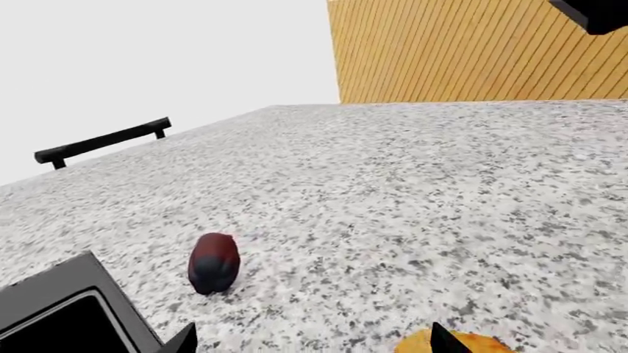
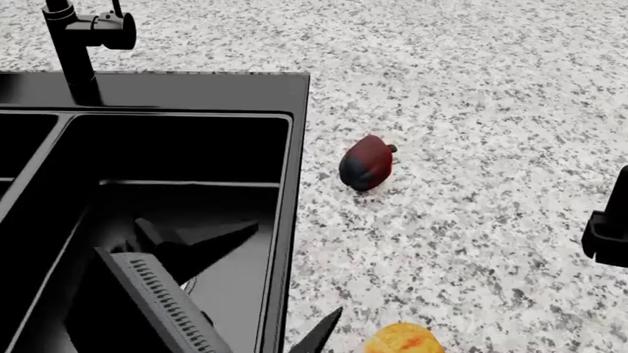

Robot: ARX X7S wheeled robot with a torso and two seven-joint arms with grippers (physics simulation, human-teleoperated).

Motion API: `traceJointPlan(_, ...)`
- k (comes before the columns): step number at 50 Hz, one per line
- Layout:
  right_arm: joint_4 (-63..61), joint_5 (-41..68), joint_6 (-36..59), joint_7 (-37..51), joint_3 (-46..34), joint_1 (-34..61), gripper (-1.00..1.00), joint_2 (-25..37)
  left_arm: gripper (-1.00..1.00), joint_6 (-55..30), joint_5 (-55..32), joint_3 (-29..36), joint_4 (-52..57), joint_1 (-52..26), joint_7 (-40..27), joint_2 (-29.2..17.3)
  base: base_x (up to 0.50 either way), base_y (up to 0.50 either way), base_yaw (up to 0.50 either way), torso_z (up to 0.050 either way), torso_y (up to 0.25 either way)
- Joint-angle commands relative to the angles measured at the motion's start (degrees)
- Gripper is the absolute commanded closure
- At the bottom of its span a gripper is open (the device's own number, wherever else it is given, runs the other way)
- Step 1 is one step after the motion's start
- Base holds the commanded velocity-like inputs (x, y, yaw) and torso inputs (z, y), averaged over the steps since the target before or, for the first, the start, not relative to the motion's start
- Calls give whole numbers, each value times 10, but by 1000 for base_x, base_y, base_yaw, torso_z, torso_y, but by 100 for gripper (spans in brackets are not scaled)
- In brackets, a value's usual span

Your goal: Pick the chicken breast from the counter and place it in the sink

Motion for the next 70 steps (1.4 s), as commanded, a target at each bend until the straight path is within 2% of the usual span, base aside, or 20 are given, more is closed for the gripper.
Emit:
traceJointPlan(1,-2,-28,0,-24,6,-16,-100,-12,-100,-94,-68,16,65,-5,-18,27,0,0,0,0,0)
traceJointPlan(11,-3,-44,-4,-36,5,-22,-100,-18,-100,-131,-111,20,98,-2,-34,34,0,0,0,0,0)
traceJointPlan(21,-3,-65,-7,-54,5,-31,-100,-25,-100,-88,-75,63,62,9,-33,5,0,0,0,0,0)
traceJointPlan(35,-5,-113,-16,-96,9,-56,-100,-41,-100,-56,-43,95,9,1,-29,-12,0,0,0,0,0)
traceJointPlan(44,-7,-123,-22,-107,13,-65,-100,-42,-100,-32,-42,95,-43,-21,-3,-12,0,0,0,0,0)
traceJointPlan(70,-5,-126,-33,-108,6,-68,-100,-38,-100,-18,-76,99,-56,-33,28,-14,0,0,0,0,0)
